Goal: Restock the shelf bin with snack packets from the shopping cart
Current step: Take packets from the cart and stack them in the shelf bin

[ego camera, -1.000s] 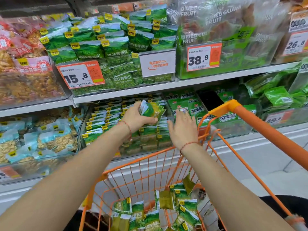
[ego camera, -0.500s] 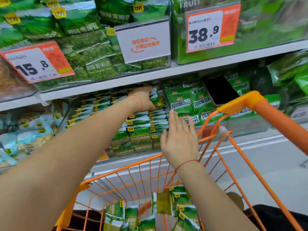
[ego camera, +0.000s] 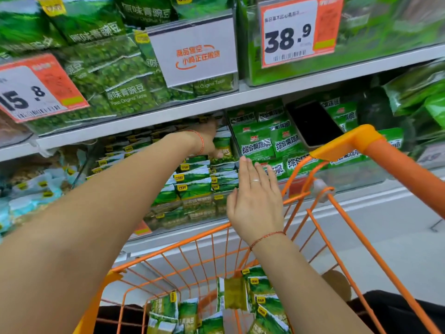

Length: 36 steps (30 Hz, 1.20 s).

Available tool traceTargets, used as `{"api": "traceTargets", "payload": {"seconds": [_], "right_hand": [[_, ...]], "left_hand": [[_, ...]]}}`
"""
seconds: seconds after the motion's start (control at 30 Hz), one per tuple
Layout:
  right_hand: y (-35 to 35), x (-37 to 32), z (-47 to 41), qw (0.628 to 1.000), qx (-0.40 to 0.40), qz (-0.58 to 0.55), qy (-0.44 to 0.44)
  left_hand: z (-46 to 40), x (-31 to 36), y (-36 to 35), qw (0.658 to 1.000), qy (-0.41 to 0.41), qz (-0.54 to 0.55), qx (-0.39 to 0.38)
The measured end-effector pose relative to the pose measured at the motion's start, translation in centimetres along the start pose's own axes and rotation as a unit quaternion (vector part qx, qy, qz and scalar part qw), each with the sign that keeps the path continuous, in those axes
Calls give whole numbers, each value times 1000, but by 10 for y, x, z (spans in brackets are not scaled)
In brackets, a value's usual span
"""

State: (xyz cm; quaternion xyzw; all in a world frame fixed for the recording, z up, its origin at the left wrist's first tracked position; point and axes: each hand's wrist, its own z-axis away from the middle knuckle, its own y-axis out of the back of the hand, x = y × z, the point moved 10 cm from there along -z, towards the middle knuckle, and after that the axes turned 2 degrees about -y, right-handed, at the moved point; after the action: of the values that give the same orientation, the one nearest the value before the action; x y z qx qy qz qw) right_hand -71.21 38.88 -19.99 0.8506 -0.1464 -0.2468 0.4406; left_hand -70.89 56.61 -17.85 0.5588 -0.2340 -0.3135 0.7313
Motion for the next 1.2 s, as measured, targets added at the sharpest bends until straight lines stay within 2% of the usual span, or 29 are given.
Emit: {"api": "traceTargets", "payload": {"seconds": [0.13, 0.27, 0.37, 0.43, 0.53, 0.57, 0.63, 0.73, 0.8, 0.83, 0.87, 0.9, 0.93, 1.0, 1.03, 1.1, 1.13, 1.2], "right_hand": [[0, 0, 1, 1000, 8, -3, 0], [2, 1, 1, 1000, 17, -6, 0], [3, 0, 1, 1000, 25, -11, 3], [5, 1, 1, 1000, 28, -9, 4], [6, 1, -1, 1000, 14, 5, 8], [7, 1, -2, 1000, 11, 8, 12], [7, 2, -3, 1000, 8, 1, 20], [14, 1, 0, 998, 4, -32, 51], [28, -12, 10, 991, 10, -57, 119], [40, -21, 19, 984, 24, -71, 161], [51, -30, 28, 975, 34, -78, 205], [58, -39, 37, 966, 28, -70, 245], [58, -45, 46, 957, 6, -50, 287], [42, -53, 70, 923, -73, 9, 378], [29, -56, 87, 898, -117, 40, 422], [1, -57, 125, 845, -197, 110, 485], [-18, -52, 148, 812, -268, 146, 497], [-62, -18, 191, 730, -473, 253, 424]], "left_hand": [[13, 2, 5, 992, -19, -109, 58], [5, 0, -21, 984, 27, -176, 13], [1, -3, -42, 982, 65, -169, -47], [6, 3, -42, 983, 70, -163, -53], [28, 9, -20, 996, 53, -59, -50], [36, 10, -9, 999, 33, -25, -31], [61, 12, 12, 998, -13, -35, 48], [126, 30, 14, 977, -128, -42, 162], [187, 45, 12, 938, -235, 16, 254], [216, 48, 11, 914, -271, 35, 301], [236, 45, 1, 904, -281, 43, 321], [247, 40, -15, 916, -262, 57, 298], [248, 33, -36, 942, -217, 80, 242], [237, 30, -97, 984, -140, 78, 75], [233, 35, -129, 988, -146, 46, -6], [234, 56, -200, 965, -196, -4, -173], [239, 66, -235, 945, -218, -23, -243], [249, 84, -291, 906, -246, -67, -337]]}}
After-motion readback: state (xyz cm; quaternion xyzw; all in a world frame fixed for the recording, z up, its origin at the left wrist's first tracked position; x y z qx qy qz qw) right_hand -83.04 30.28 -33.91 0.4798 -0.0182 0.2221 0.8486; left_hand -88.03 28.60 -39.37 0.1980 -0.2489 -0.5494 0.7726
